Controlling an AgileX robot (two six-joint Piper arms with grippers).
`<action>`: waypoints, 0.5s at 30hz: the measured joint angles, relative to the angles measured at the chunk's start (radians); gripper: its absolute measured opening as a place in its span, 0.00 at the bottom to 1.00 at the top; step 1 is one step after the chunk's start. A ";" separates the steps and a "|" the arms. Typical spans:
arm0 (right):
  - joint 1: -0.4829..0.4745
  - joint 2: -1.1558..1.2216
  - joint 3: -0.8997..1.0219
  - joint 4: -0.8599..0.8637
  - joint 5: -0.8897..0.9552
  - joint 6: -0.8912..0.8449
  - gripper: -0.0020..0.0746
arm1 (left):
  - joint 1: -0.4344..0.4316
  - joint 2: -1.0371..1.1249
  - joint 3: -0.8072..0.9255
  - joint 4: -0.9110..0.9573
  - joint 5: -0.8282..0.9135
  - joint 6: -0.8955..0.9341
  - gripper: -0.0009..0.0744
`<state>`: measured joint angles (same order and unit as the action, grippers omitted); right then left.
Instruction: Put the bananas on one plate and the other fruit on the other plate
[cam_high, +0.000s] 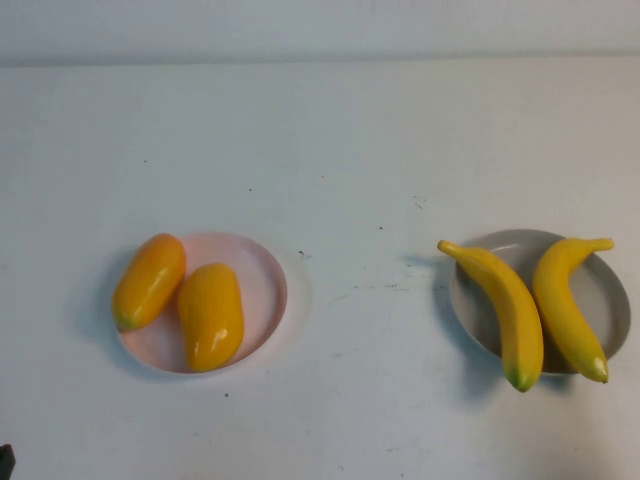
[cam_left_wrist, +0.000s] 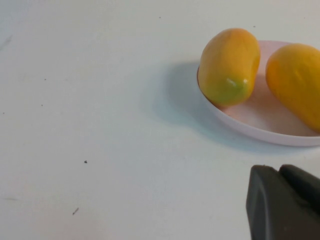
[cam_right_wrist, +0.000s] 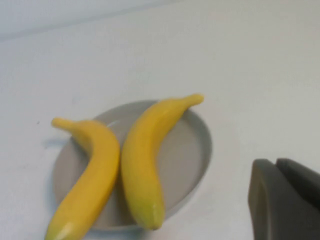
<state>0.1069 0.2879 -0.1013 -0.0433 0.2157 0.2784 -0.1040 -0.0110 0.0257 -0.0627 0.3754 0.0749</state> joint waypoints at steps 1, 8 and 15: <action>-0.026 -0.047 0.025 0.000 -0.014 0.000 0.01 | 0.000 0.000 0.000 0.000 0.000 0.000 0.01; -0.119 -0.283 0.116 0.002 -0.026 -0.033 0.01 | 0.000 0.000 0.000 0.000 0.000 0.000 0.01; -0.119 -0.295 0.126 0.004 -0.035 -0.044 0.01 | 0.000 0.000 0.000 0.000 0.000 0.000 0.01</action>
<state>-0.0124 -0.0066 0.0249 -0.0393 0.1805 0.2340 -0.1040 -0.0110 0.0257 -0.0627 0.3754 0.0749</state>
